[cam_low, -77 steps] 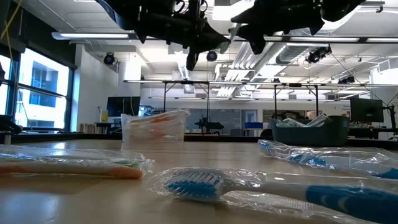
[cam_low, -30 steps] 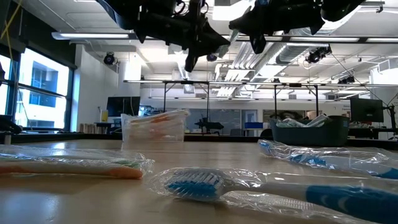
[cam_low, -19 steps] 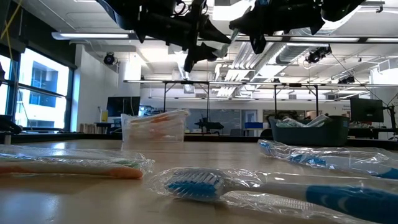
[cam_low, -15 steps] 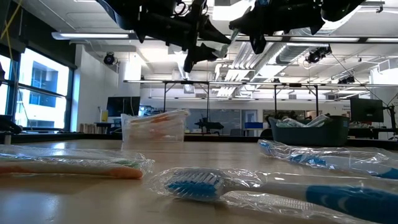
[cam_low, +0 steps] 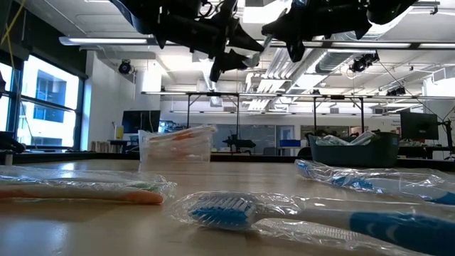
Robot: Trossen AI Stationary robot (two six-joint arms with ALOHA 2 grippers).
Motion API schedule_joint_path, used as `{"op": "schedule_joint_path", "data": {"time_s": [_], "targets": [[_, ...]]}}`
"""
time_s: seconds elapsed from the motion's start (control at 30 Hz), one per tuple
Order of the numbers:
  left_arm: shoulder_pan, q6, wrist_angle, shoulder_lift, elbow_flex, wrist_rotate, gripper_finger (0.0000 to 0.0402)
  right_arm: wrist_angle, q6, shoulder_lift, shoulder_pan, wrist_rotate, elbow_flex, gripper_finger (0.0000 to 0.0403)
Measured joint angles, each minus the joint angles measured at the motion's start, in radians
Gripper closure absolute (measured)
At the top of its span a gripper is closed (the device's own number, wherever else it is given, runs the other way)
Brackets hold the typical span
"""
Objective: Pick & Place Toothbrushes
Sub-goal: Put the top green toothbrush into the blue bin
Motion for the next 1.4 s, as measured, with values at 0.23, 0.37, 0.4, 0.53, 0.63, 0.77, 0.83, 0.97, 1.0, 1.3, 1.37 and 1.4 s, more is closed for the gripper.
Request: {"op": "schedule_joint_path", "data": {"time_s": [0.23,0.37,0.4,0.53,0.63,0.77,0.83,0.97,1.0,1.3,1.37,1.4], "targets": [[0.0,0.073,0.002,0.0,-0.004,-0.007,0.0223,-0.103,-0.001,-0.027,-0.024,0.006,0.0,0.0388],[0.012,0.088,-0.005,-0.025,-0.055,-0.025,0.0223,-0.199,-0.041,-0.073,-0.037,0.052,0.0,0.0388],[0.013,0.088,0.003,-0.04,-0.072,-0.039,0.0223,-0.225,-0.053,-0.089,-0.038,0.069,0.0,0.0388],[0.015,0.088,0.008,-0.132,-0.162,-0.125,0.0223,-0.359,-0.085,-0.162,-0.063,0.139,0.0,0.0388],[0.013,0.08,0.008,-0.216,-0.235,-0.178,0.0223,-0.458,-0.103,-0.215,-0.084,0.236,0.0,0.0388],[0.013,0.068,0.1,-0.317,-0.343,-0.186,0.0223,-0.579,-0.105,-0.263,-0.116,0.402,0.0,0.0388],[0.013,0.069,0.161,-0.358,-0.396,-0.188,0.0223,-0.627,-0.105,-0.274,-0.133,0.481,0.0,0.0388],[0.013,0.063,0.218,-0.413,-0.468,-0.188,0.0223,-0.688,-0.1,-0.265,-0.168,0.599,0.0,0.0388],[0.013,0.059,0.216,-0.419,-0.479,-0.188,0.0223,-0.691,-0.1,-0.26,-0.179,0.62,0.0,0.0388],[0.013,0.029,0.214,-0.425,-0.485,-0.187,0.0223,-0.785,-0.104,-0.136,-0.304,0.661,0.0,0.0388],[0.013,0.024,0.216,-0.425,-0.485,-0.186,0.0223,-0.818,-0.105,-0.105,-0.319,0.661,0.0,0.0388],[0.013,0.02,0.217,-0.425,-0.485,-0.186,0.0223,-0.835,-0.105,-0.093,-0.324,0.661,0.0,0.0388]]}}
